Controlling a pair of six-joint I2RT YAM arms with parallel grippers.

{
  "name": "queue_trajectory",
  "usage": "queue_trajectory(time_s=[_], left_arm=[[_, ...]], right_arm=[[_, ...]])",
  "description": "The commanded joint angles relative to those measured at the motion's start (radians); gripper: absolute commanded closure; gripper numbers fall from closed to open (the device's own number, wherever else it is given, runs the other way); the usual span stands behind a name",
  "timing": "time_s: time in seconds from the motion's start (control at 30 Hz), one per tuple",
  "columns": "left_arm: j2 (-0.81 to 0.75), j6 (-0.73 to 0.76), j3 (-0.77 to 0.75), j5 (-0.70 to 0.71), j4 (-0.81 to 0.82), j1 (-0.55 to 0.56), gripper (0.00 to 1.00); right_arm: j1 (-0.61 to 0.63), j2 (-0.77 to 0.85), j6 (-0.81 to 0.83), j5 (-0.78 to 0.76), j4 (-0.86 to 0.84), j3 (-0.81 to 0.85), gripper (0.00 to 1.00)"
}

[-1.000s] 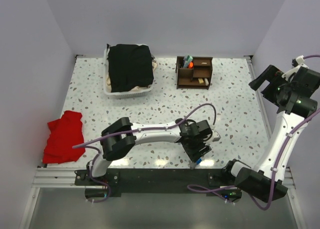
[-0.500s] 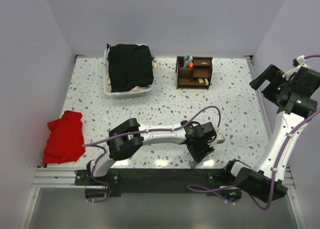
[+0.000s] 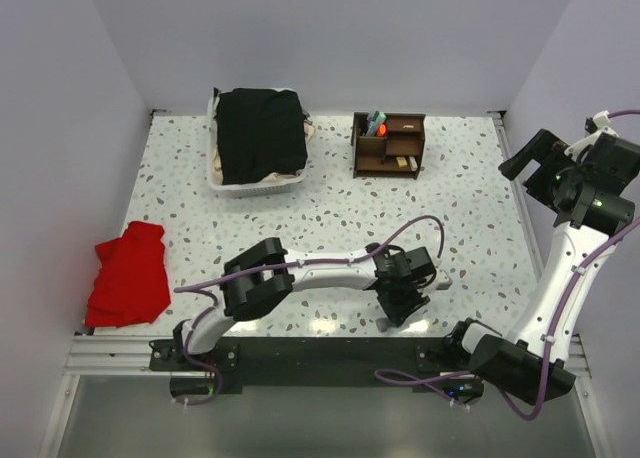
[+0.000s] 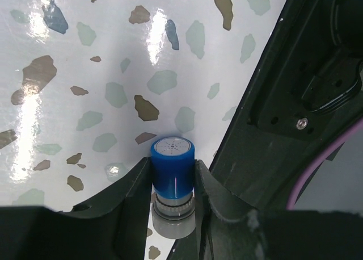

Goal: Sort the stationery into containers
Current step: Move the stationery to the corner of the board.

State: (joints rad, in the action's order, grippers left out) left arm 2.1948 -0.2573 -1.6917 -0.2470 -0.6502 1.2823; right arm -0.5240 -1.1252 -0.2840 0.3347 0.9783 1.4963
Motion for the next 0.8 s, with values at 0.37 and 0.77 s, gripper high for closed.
queue_trajectory(time_s=[0.37, 0.77], left_arm=[[-0.351, 0.05, 0.292, 0.005, 0.47, -0.425, 1.0], [-0.294, 0.176, 0.767, 0.139, 1.837, -0.491, 1.0]], right_arm=[[-0.007, 0.048, 0.12, 0.544, -0.311, -0.145, 0.02], [-0.004, -0.122, 0.12, 0.362, -0.36, -0.081, 0.02]])
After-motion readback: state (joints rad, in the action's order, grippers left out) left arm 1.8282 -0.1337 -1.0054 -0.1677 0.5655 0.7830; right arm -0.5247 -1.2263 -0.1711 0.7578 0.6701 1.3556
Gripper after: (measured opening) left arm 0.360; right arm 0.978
